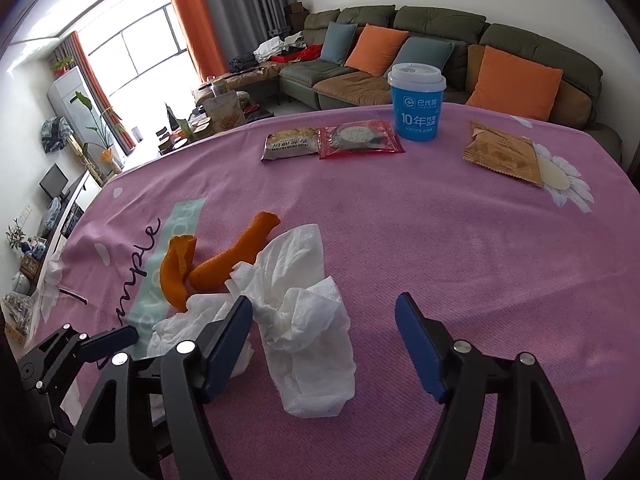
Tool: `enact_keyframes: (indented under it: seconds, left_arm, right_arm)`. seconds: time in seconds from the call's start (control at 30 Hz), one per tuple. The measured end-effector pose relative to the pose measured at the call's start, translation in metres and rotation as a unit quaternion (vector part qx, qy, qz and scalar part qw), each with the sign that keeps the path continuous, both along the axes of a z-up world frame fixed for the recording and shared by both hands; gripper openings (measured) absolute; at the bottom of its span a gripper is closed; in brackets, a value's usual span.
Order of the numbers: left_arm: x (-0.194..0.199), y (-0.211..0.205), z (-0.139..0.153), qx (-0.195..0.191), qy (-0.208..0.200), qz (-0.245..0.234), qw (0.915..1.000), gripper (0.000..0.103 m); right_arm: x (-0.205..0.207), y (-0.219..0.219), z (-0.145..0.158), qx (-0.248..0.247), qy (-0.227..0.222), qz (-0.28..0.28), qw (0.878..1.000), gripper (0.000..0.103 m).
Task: Collect trash
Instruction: 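Approach the white tissues with both grippers open, then grasp a white tissue with right gripper while left gripper grasps another tissue, then carry both white tissues over the teal bin with both grippers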
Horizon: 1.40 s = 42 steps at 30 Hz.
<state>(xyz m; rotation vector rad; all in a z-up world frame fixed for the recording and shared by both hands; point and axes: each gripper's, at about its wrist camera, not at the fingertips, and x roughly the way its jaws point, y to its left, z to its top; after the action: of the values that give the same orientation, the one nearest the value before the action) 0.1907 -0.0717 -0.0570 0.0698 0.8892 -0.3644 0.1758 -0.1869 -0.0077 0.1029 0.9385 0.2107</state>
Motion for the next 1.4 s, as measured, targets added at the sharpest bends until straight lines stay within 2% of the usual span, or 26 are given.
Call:
enact_keyframes:
  seconds: [0.13, 0.17, 0.2, 0.23, 0.27, 0.3, 0.33, 0.43, 0.7, 1.07, 1.4]
  left_arm:
    - [0.004, -0.004, -0.001, 0.002, 0.0, -0.001, 1.0, 0.06]
    - [0.004, -0.005, -0.001, 0.005, -0.002, 0.0, 1.0, 0.047]
    - [0.004, -0.005, -0.001, 0.004, -0.001, -0.002, 1.0, 0.033]
    - [0.004, -0.004, -0.001, 0.002, 0.001, -0.003, 1.0, 0.027]
    - [0.005, -0.004, -0.001, -0.002, 0.004, -0.005, 1.0, 0.017]
    - [0.004, -0.001, 0.0, -0.006, 0.005, -0.004, 1.0, 0.011]
    - [0.004, 0.0, 0.0, -0.011, 0.007, -0.003, 0.9999, 0.011]
    - [0.001, 0.007, 0.006, -0.029, 0.004, 0.0, 0.9996, 0.009]
    - [-0.017, 0.038, 0.042, -0.058, -0.038, 0.03, 0.9971, 0.009]
    - [-0.051, 0.114, 0.082, -0.058, -0.097, 0.114, 0.9871, 0.009]
    - [-0.078, 0.188, 0.092, -0.045, -0.116, 0.196, 0.9727, 0.009]
  right_arm:
    - [0.003, 0.001, -0.005, 0.008, 0.014, 0.009, 1.0, 0.051]
    - [0.002, 0.003, -0.006, 0.008, 0.014, 0.013, 1.0, 0.041]
    - [0.001, 0.004, -0.006, 0.009, 0.015, 0.018, 1.0, 0.036]
    - [0.0, 0.005, -0.005, 0.012, 0.015, 0.023, 1.0, 0.027]
    - [-0.001, 0.006, -0.005, 0.013, 0.015, 0.027, 0.999, 0.022]
    - [-0.002, 0.008, -0.004, 0.011, 0.013, 0.029, 0.999, 0.02]
    - [-0.003, 0.009, -0.003, 0.01, 0.012, 0.031, 0.999, 0.015]
    - [-0.008, 0.009, 0.004, 0.01, 0.003, 0.03, 0.999, 0.011]
    - [-0.018, 0.015, 0.035, -0.009, -0.031, 0.03, 0.999, 0.011]
    - [-0.031, 0.063, 0.077, -0.023, -0.078, 0.077, 0.994, 0.011]
    - [-0.044, 0.132, 0.093, -0.027, -0.099, 0.143, 0.984, 0.011]
